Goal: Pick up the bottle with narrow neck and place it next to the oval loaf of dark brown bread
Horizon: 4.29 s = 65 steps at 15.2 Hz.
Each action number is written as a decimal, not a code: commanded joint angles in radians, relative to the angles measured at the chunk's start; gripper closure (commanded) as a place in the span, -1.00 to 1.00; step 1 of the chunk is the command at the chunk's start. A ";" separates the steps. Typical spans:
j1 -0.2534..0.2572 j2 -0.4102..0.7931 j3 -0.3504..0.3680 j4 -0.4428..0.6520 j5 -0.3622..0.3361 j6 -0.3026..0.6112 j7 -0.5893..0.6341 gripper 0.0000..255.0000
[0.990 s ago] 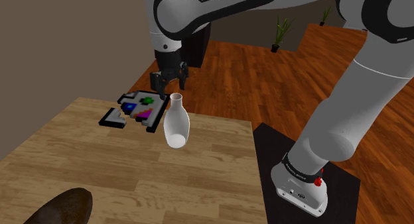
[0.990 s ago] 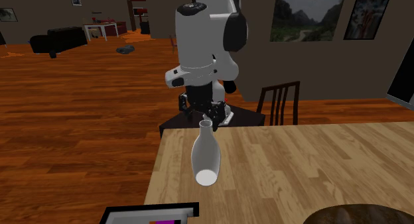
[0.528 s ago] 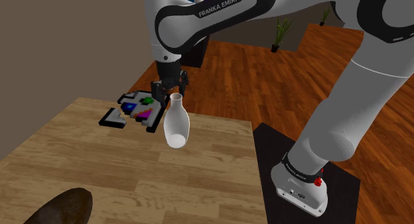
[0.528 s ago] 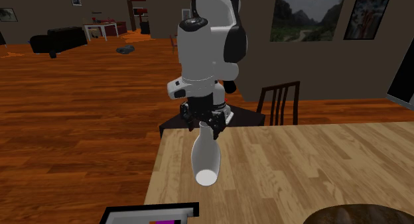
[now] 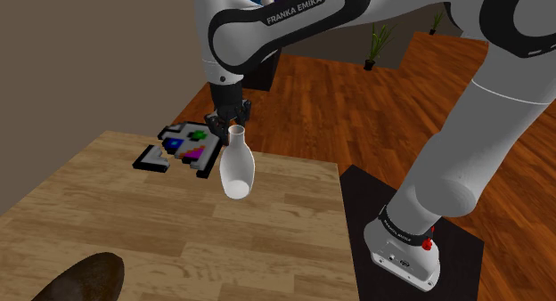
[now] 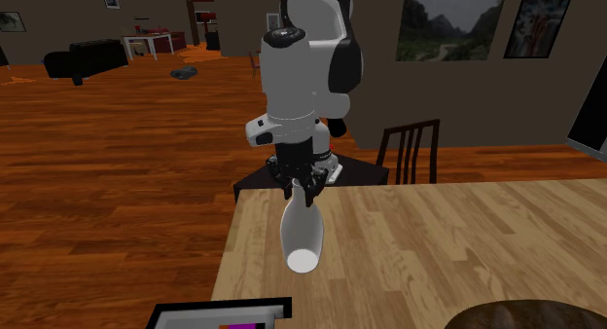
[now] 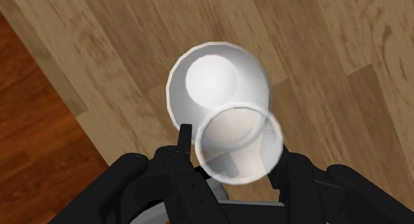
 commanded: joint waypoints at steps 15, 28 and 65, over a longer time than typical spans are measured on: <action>-0.002 -0.028 -0.002 0.064 0.008 -0.091 -0.003 1.00; -0.004 -0.052 -0.004 0.212 0.013 -0.262 -0.003 1.00; 0.034 0.147 0.019 0.977 -0.049 -0.836 0.062 1.00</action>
